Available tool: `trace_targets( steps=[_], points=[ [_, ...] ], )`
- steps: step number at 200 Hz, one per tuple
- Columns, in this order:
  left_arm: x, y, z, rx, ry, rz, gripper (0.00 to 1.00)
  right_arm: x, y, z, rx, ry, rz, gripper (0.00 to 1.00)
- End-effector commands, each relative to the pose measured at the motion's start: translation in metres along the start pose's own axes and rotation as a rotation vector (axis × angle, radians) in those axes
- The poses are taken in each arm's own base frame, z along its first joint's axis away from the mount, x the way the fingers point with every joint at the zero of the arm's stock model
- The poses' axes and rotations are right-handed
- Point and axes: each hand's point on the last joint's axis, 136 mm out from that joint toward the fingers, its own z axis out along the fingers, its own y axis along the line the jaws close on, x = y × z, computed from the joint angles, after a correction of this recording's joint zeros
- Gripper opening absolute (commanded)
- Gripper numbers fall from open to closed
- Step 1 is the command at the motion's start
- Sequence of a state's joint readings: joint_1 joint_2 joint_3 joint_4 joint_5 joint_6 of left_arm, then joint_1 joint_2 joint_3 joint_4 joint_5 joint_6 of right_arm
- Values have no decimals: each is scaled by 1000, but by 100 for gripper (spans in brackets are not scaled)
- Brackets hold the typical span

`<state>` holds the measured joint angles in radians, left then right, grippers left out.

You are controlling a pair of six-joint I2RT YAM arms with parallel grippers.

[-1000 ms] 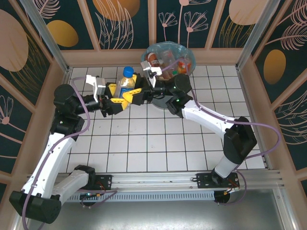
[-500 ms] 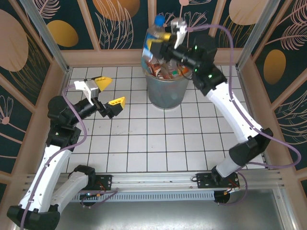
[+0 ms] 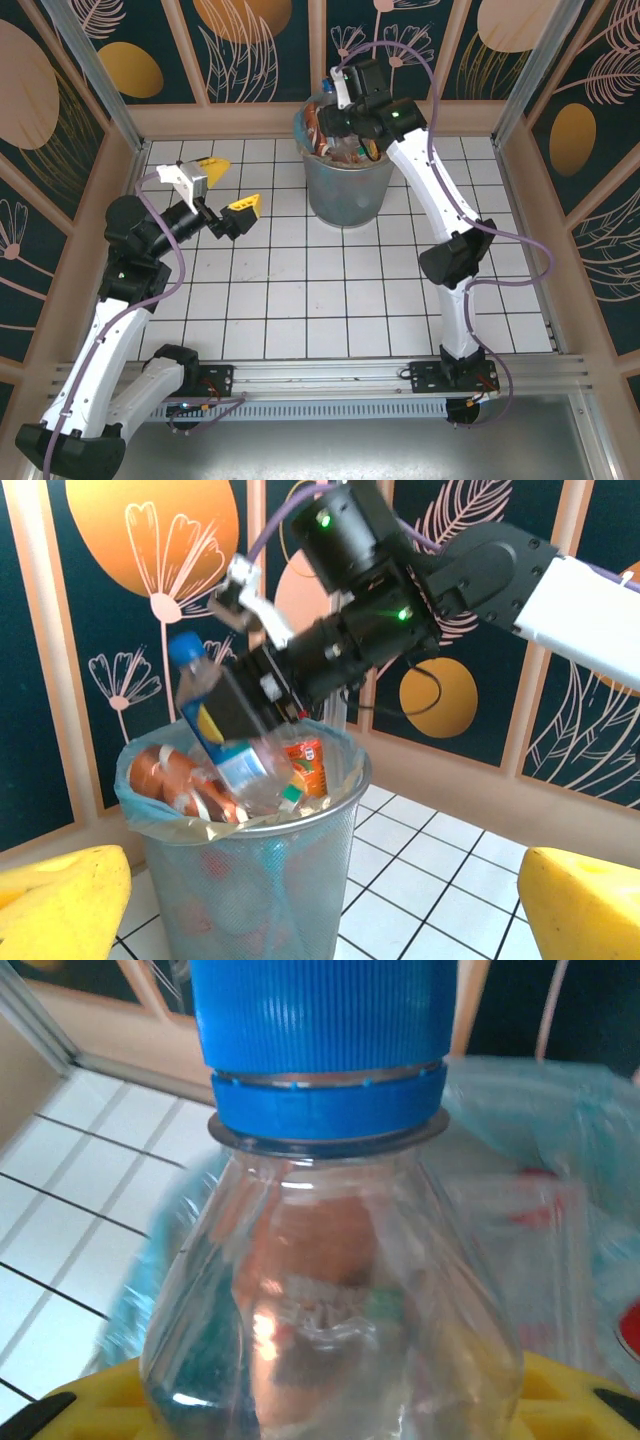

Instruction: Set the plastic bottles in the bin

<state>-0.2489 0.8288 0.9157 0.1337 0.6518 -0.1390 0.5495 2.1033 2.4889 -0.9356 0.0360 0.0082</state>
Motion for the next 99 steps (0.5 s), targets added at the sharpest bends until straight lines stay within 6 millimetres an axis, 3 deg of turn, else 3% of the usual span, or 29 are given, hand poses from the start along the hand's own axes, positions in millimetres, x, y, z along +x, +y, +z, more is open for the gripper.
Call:
trace_targets(
  steps=[1,50,99],
  points=[
    [1,0,-2,-12,3,19,99,-5,-27,-32,99,-12,-13,47],
    [4,3,1,-11,8,4,99,4,-35,-40,113,23,-11,47],
    [11,5,2,-17,25,-9,99,40,-40,-18,105,136,1,56]
  ],
)
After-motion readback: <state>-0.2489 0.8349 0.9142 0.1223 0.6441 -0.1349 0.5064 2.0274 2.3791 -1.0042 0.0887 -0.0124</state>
